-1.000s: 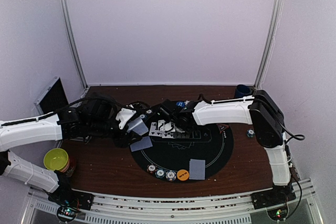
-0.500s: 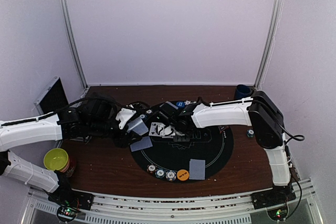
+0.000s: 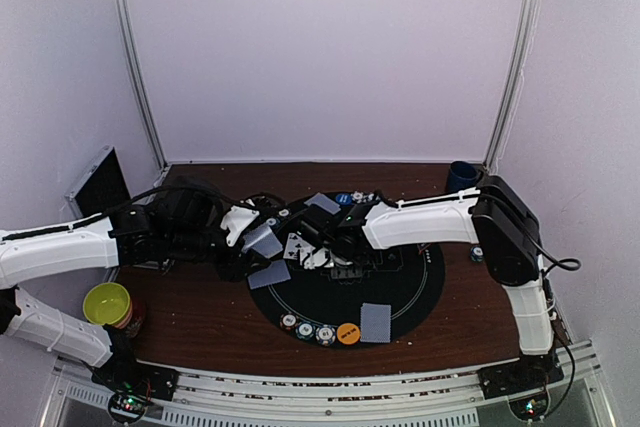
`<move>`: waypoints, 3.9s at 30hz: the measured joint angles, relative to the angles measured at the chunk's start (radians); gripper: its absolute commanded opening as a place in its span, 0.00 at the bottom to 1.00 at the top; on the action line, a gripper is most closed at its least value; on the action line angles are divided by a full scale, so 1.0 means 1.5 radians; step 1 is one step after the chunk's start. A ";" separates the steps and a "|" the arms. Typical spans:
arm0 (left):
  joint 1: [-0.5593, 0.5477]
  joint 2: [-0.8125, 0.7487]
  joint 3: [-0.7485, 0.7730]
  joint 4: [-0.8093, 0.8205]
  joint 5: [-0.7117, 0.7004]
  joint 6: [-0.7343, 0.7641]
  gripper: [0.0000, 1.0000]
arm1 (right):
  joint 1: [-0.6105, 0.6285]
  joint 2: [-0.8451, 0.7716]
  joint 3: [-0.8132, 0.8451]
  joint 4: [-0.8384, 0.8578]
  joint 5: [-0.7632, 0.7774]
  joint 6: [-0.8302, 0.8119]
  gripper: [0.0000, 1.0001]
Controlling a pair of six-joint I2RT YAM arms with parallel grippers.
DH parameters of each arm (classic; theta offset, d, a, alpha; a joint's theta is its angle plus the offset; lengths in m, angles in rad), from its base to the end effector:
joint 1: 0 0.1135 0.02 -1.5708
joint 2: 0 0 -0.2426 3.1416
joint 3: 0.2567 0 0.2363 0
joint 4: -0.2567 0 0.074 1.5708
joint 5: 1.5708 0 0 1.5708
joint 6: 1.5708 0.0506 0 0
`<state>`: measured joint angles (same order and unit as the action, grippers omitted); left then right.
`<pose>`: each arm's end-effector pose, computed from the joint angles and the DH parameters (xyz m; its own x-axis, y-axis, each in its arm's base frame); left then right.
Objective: Distribute texas hold em gaming equipment
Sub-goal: Place the poker card in the community card area, then pick up the all-in button from the poker table mat.
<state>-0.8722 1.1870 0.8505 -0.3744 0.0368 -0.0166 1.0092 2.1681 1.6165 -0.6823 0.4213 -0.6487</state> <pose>0.1652 -0.1996 0.2383 -0.4326 0.4893 -0.7573 0.7761 0.6296 -0.0366 0.2424 0.3464 0.1320 0.0226 -0.9993 -0.0302 -0.8618 -0.0042 -0.5073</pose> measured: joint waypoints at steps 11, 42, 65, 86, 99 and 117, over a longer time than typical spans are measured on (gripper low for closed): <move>0.000 0.000 0.000 0.000 0.000 0.000 0.59 | 0.008 -0.009 0.000 -0.032 -0.026 0.007 0.42; 0.000 -0.003 0.000 0.000 -0.003 0.000 0.59 | -0.421 -0.252 -0.138 -0.007 -0.253 0.192 1.00; 0.000 -0.014 0.000 0.000 -0.009 0.000 0.59 | -0.469 -0.250 -0.224 -0.002 -0.446 0.134 0.98; 0.000 -0.014 0.000 0.000 -0.010 0.000 0.59 | -0.471 -0.181 -0.213 -0.034 -0.442 0.085 0.93; 0.000 -0.014 0.000 0.000 -0.010 0.000 0.59 | -0.451 -0.169 -0.209 -0.015 -0.420 0.141 0.85; 0.000 -0.014 0.000 0.000 -0.012 0.000 0.59 | -0.449 -0.161 -0.219 0.000 -0.402 0.187 0.79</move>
<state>-0.8722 1.1656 0.8505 -0.3744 0.0185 -0.0166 0.3363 1.9270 1.2881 -0.6819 -0.1814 -0.3679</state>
